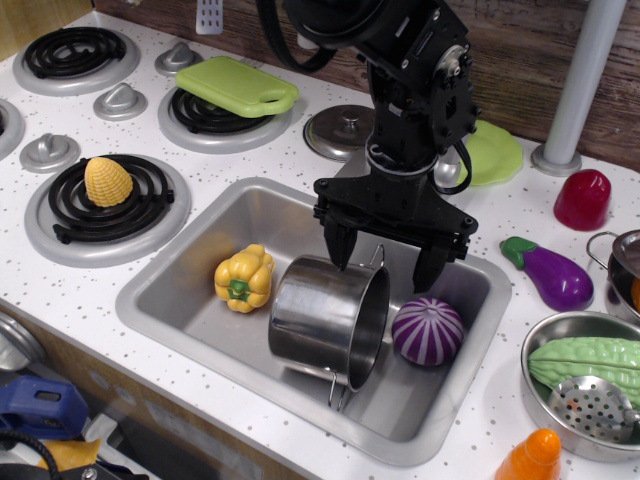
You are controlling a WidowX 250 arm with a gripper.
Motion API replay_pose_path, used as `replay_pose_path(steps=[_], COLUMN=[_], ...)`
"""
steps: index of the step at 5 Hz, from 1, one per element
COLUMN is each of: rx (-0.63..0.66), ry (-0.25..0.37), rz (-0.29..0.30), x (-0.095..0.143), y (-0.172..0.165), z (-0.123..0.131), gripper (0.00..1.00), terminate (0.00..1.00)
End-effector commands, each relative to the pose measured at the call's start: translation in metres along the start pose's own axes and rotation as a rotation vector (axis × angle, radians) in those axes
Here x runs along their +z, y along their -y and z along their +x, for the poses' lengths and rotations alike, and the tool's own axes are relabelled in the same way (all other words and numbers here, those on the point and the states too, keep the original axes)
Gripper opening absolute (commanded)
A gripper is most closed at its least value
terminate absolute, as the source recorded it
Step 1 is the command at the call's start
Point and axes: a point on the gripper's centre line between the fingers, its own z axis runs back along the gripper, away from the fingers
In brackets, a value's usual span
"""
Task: Flip pot upright in sink
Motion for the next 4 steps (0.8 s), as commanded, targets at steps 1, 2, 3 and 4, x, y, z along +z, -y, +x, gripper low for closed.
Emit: replay_pose_path(steps=[1,2,3,4], rx=[0.000,-0.054,-0.084,-0.104], ry=[0.000,0.017,0.026,0.016], rz=[0.000,0.108,0.183,0.231], x=[0.0000,-0.0022,-0.0042,-0.0075], y=[0.0000,0.0009,0.0000,-0.0002], z=[0.0000,-0.0001,0.0005,0.0006], gripper=[1.00,1.00,1.00,1.00], terminate=[0.00,0.00,0.00,0.00])
